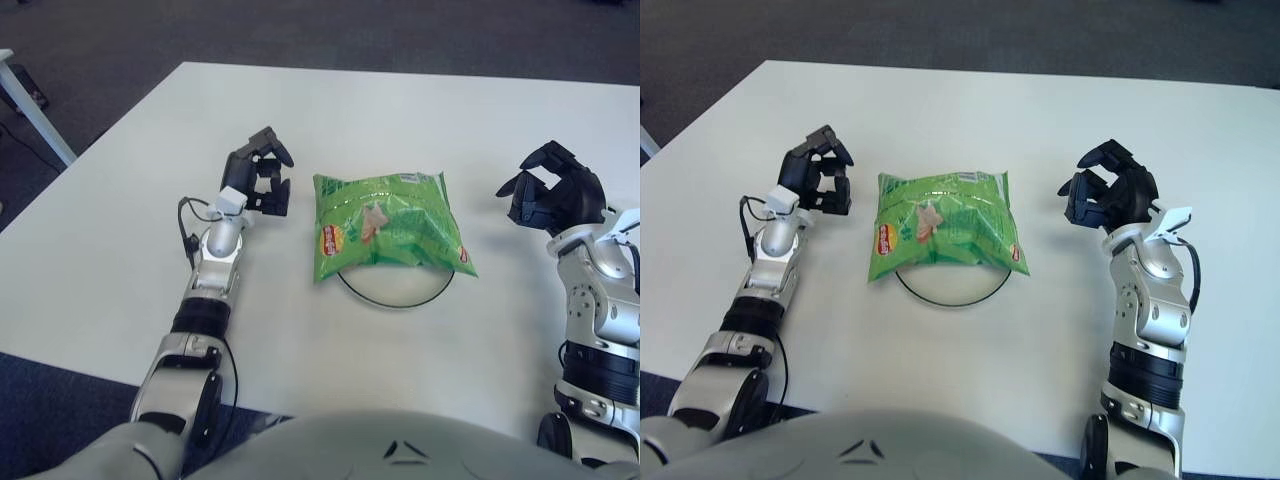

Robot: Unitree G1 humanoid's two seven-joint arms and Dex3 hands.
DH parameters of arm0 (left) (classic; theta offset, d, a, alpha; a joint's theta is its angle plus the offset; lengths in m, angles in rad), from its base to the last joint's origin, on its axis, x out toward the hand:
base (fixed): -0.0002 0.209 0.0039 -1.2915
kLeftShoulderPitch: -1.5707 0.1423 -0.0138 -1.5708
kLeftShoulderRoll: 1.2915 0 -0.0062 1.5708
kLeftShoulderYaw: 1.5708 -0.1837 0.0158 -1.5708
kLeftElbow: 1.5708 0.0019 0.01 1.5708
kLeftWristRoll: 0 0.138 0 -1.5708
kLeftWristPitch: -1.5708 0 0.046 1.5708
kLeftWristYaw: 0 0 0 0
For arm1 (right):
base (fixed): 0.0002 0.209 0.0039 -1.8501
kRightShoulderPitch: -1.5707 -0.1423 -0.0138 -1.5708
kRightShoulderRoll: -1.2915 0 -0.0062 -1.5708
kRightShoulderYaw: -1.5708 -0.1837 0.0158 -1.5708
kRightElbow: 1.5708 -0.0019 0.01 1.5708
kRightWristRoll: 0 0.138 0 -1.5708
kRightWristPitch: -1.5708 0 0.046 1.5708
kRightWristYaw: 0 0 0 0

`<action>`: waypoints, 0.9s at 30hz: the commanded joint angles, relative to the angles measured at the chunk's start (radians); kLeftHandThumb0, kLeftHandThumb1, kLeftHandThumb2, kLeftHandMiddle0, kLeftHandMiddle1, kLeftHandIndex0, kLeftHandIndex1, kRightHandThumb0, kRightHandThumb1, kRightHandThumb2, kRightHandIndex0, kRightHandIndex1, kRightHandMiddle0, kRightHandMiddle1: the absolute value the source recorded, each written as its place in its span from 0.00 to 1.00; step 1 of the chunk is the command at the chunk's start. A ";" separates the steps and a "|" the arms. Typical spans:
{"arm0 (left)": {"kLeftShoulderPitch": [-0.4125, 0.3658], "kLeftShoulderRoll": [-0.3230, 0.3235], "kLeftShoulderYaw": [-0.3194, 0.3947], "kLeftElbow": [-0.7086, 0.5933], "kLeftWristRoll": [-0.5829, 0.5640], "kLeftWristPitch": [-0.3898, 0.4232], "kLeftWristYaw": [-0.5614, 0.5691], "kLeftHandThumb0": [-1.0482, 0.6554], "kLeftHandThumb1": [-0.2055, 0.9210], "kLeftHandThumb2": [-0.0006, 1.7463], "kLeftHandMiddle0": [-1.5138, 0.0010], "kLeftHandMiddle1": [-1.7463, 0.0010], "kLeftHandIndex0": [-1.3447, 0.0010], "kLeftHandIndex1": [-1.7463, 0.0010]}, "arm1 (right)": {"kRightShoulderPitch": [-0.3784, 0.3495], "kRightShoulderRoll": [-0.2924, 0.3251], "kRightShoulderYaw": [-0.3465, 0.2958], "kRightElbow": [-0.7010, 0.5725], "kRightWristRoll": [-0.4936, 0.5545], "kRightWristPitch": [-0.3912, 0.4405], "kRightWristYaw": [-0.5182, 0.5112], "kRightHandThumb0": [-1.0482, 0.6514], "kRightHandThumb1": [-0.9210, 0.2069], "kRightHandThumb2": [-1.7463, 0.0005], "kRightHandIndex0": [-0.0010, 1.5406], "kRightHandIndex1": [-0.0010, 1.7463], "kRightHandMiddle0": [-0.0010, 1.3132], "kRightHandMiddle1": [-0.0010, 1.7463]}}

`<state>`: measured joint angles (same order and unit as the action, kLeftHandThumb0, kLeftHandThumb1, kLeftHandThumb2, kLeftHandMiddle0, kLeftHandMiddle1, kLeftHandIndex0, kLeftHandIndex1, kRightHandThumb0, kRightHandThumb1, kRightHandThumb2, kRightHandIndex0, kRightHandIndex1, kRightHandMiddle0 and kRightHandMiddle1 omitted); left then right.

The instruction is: Put the snack into the plate.

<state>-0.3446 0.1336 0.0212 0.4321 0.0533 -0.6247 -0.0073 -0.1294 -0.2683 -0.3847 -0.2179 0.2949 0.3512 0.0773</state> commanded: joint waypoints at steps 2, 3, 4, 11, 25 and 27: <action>0.068 -0.026 0.003 0.049 -0.018 -0.008 -0.004 0.30 0.33 0.86 0.11 0.00 0.45 0.00 | 0.085 0.038 0.035 -0.006 -0.016 0.054 -0.023 0.62 0.82 0.07 0.59 0.89 0.48 1.00; 0.068 -0.026 0.004 0.051 -0.021 -0.009 -0.005 0.30 0.33 0.86 0.11 0.00 0.45 0.00 | 0.089 0.037 0.041 -0.006 -0.021 0.057 -0.026 0.62 0.81 0.08 0.59 0.89 0.48 1.00; 0.067 -0.027 0.005 0.052 -0.023 -0.010 -0.005 0.30 0.33 0.86 0.11 0.00 0.45 0.00 | 0.094 0.035 0.051 0.006 -0.038 0.046 -0.030 0.62 0.80 0.09 0.58 0.89 0.47 1.00; 0.068 -0.028 0.009 0.057 -0.031 -0.021 -0.009 0.30 0.34 0.85 0.11 0.00 0.46 0.00 | 0.070 0.038 0.098 0.194 -0.143 -0.108 -0.060 0.62 0.76 0.10 0.55 0.92 0.44 1.00; 0.072 -0.053 0.030 0.041 -0.035 -0.015 0.031 0.31 0.36 0.84 0.13 0.00 0.47 0.00 | 0.051 0.117 0.059 0.247 -0.093 -0.302 -0.140 0.48 0.69 0.13 0.71 0.99 0.48 0.99; 0.073 -0.053 0.030 0.038 -0.036 -0.010 0.032 0.31 0.36 0.84 0.13 0.00 0.47 0.00 | 0.050 0.118 0.061 0.256 -0.091 -0.320 -0.145 0.39 0.61 0.19 0.81 0.99 0.48 1.00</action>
<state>-0.3481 0.1232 0.0574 0.4341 0.0235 -0.6522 0.0157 -0.1077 -0.2407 -0.3244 0.0126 0.1837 0.0741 -0.0548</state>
